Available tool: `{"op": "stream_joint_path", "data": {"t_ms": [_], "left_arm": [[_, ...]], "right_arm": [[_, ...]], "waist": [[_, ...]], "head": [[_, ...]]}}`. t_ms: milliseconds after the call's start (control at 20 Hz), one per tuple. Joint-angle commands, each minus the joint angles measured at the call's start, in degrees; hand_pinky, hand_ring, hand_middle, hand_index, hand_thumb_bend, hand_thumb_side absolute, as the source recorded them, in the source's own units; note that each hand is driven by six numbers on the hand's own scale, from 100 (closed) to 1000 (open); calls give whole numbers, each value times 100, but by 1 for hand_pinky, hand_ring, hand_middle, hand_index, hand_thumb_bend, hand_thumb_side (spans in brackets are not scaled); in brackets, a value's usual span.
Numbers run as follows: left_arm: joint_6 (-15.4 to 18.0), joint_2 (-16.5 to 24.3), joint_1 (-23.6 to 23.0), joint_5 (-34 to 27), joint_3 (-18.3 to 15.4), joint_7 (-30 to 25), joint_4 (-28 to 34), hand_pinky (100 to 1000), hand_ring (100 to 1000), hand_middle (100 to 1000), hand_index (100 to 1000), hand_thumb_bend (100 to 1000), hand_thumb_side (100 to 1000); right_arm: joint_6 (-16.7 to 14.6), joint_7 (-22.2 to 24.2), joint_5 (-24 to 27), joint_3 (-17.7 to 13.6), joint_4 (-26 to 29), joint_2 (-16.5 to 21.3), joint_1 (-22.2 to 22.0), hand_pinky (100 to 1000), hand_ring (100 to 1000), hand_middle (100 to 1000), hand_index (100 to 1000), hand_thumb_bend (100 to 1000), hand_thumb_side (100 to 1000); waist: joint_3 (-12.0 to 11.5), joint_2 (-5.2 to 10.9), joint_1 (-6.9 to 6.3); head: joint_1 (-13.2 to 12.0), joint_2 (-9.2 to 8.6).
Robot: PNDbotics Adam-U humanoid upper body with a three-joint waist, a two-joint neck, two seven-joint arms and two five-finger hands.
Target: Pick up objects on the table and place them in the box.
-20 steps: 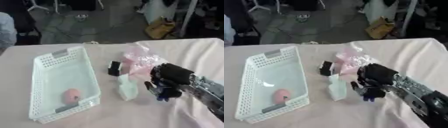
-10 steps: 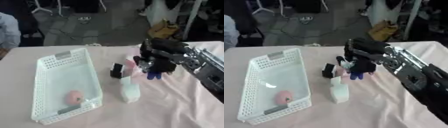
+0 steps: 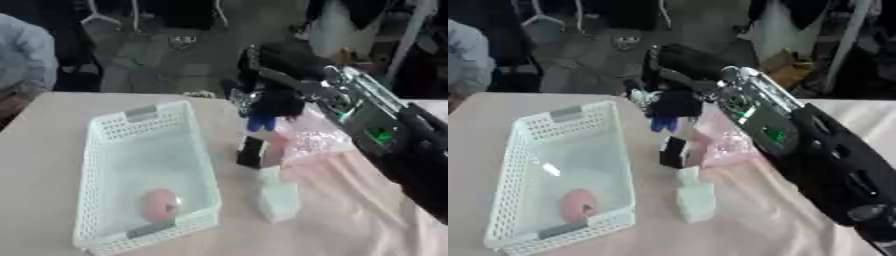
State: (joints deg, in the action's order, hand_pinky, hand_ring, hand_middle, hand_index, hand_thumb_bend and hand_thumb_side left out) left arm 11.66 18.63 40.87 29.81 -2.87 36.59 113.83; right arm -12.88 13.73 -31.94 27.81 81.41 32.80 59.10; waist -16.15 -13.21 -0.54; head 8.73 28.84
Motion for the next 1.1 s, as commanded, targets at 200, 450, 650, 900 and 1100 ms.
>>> {"op": "stream_joint_path", "data": {"t_ms": [200,450,650,900,1100], "left_arm": [[136,6,313,-18,-11,28,77,854,989,913,962,100,950],[205,-9,450,-5,-20,60,77,853,988,913,962,100,952],[269,-19,528,-14,1,65,77,853,988,914,962,100,954],[364,-45,661,8,9,56,77,852,988,917,962,100,958],[431,-86,710,42,-4,74,77,852,988,917,962,100,957]], "right_arm": [[-238,-510,-319,-200,-409,-67,259,100,100,100,100,100,912],[-433,-895,-408,-207,-532,-192,369,100,100,100,100,100,886],[-574,-1286,-473,-208,-589,-284,419,100,100,100,100,100,893],[-789,-1778,-644,-169,-751,-447,427,100,100,100,100,100,877],[-916,-1946,-778,-135,-922,-647,453,100,100,100,100,100,896]], "waist": [[-296,-145,193],[-454,-265,245],[-554,-319,282],[-719,-330,333],[-808,-307,377]], "head": [[412,-218],[672,-260],[832,-324],[1025,-337],[1101,-286]]}}
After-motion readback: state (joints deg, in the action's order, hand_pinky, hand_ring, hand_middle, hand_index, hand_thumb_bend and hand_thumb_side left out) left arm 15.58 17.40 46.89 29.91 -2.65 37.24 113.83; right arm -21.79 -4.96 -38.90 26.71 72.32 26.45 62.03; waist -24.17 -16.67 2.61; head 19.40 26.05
